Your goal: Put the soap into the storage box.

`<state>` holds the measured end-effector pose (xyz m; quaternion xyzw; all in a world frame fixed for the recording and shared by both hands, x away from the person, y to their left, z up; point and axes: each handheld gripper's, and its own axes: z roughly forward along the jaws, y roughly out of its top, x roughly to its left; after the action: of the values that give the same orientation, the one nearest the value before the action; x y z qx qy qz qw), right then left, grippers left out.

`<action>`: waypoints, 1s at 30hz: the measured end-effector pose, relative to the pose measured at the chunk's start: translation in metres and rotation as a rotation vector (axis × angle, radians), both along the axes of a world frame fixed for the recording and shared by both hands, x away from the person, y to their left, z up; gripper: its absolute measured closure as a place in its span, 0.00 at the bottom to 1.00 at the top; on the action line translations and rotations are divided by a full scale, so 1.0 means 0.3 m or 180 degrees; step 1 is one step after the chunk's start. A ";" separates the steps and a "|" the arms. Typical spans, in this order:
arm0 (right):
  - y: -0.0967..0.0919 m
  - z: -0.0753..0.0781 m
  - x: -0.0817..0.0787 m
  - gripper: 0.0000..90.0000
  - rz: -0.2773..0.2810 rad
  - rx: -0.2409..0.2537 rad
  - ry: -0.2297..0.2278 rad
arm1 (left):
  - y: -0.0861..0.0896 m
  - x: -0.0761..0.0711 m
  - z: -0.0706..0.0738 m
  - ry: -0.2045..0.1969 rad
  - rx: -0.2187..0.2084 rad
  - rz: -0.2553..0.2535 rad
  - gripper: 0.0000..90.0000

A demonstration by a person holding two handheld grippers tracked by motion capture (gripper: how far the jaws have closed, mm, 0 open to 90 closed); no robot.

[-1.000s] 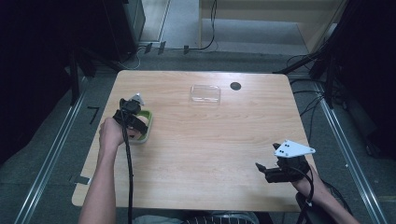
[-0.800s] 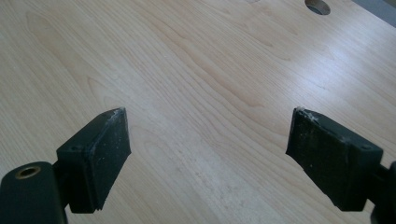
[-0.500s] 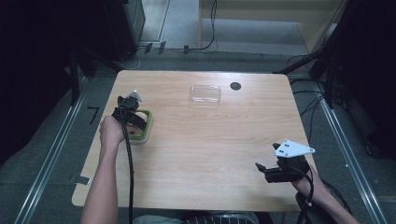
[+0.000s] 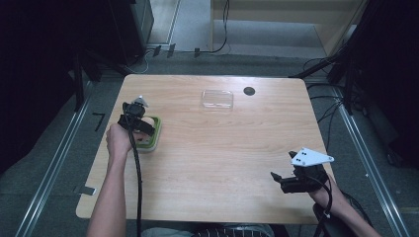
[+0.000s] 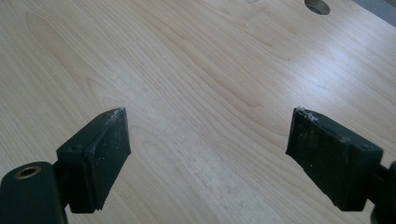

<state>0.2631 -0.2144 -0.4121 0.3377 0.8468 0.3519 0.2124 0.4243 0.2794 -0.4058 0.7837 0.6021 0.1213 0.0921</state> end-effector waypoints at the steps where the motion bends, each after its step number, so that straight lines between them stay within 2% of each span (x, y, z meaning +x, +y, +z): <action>1: 0.000 0.000 0.000 0.15 0.0000 -0.0001 -0.0002 | 0.000 0.000 -0.001 -0.0002 0.0001 -0.0002 0.37; 17: -0.001 0.001 -0.002 0.15 -0.0001 0.0002 0.0000 | 0.002 -0.001 -0.014 -0.0135 -0.0017 0.0026 0.37; 20: -0.001 0.000 -0.002 0.15 0.0000 -0.0002 -0.0001 | -0.001 0.000 -0.016 -0.0174 0.0037 0.0038 0.37; 24: -0.002 0.000 -0.003 0.15 -0.0014 0.0006 0.0009 | 0.002 0.000 -0.024 -0.0209 0.0033 0.0075 0.37; 30: -0.002 0.001 -0.004 0.15 -0.0009 0.0006 0.0010 | 0.006 0.002 -0.041 -0.0207 0.0008 0.0114 0.37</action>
<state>0.2619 -0.2150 -0.4119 0.3397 0.8463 0.3519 0.2113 0.4250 0.2812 -0.4181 0.7686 0.6126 0.1490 0.1085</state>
